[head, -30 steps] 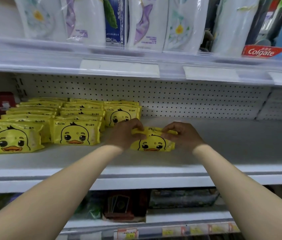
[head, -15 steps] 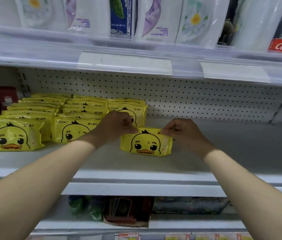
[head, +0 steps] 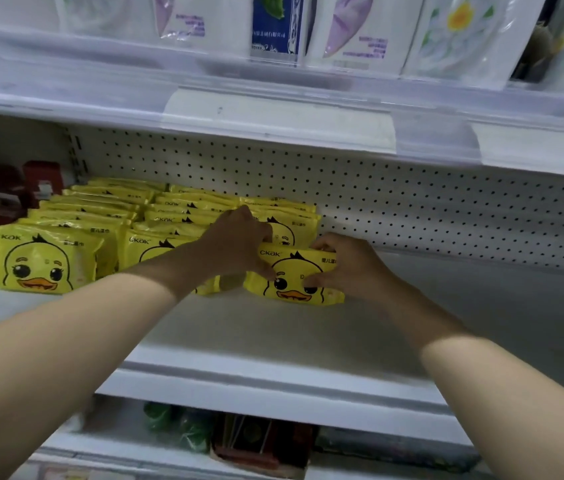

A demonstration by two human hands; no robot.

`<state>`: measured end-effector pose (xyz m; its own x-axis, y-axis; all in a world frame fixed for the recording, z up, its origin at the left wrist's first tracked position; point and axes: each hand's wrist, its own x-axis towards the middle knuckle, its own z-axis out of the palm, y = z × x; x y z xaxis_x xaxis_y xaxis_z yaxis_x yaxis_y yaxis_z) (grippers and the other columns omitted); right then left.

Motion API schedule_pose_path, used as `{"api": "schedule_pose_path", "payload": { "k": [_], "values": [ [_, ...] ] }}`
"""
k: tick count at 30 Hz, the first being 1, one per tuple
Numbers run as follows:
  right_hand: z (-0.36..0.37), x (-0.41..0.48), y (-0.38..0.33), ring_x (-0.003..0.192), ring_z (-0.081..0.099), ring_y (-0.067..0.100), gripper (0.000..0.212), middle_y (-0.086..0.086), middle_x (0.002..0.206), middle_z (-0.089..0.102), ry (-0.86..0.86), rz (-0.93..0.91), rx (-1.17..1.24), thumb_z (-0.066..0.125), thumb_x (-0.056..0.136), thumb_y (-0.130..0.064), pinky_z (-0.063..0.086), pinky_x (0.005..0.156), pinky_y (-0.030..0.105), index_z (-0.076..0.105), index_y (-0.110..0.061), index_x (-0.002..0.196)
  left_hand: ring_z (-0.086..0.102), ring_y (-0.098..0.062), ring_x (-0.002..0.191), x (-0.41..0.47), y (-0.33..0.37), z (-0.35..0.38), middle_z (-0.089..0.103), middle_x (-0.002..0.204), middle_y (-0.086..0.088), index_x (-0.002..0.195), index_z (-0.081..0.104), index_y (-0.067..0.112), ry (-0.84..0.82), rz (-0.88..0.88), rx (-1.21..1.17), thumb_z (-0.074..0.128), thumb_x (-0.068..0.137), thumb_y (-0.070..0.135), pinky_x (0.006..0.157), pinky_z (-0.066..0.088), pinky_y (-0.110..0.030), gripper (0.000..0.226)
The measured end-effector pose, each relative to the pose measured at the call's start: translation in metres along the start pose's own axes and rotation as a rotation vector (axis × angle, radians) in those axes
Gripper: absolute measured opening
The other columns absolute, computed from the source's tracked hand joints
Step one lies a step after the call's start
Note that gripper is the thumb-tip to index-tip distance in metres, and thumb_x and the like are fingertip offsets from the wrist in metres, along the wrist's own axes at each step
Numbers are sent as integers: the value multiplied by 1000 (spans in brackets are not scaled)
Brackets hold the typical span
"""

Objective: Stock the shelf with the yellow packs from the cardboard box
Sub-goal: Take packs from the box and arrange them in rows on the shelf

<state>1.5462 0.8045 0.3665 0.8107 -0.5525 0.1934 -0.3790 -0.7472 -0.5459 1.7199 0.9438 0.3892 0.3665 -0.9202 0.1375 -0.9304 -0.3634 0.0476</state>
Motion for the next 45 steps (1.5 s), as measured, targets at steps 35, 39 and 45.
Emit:
{"api": "schedule_pose_path", "payload": {
  "k": [35,39,45],
  "values": [
    [7,-20,-96,128,45,24,71,4,133,56,223,118,-185,78,74,-52,45,99,36,52,-27,136,39,-33,132,-60,-35,-43,43,141,-11,140,42,16,154,-284,-364,61,82,65,105,40,-47,79],
    [11,-50,-141,125,51,26,78,2,138,56,104,162,-244,70,65,-70,47,99,34,55,-33,132,41,-35,131,-108,-52,-54,44,143,-12,139,43,17,99,-330,-248,56,79,74,105,41,-44,84],
    [43,-117,-200,130,50,25,80,3,143,53,38,129,-283,73,76,-64,47,101,38,48,-25,142,44,-35,127,-218,-83,-51,47,138,-14,131,50,14,89,-303,-236,62,78,69,102,44,-48,78]
  ]
}}
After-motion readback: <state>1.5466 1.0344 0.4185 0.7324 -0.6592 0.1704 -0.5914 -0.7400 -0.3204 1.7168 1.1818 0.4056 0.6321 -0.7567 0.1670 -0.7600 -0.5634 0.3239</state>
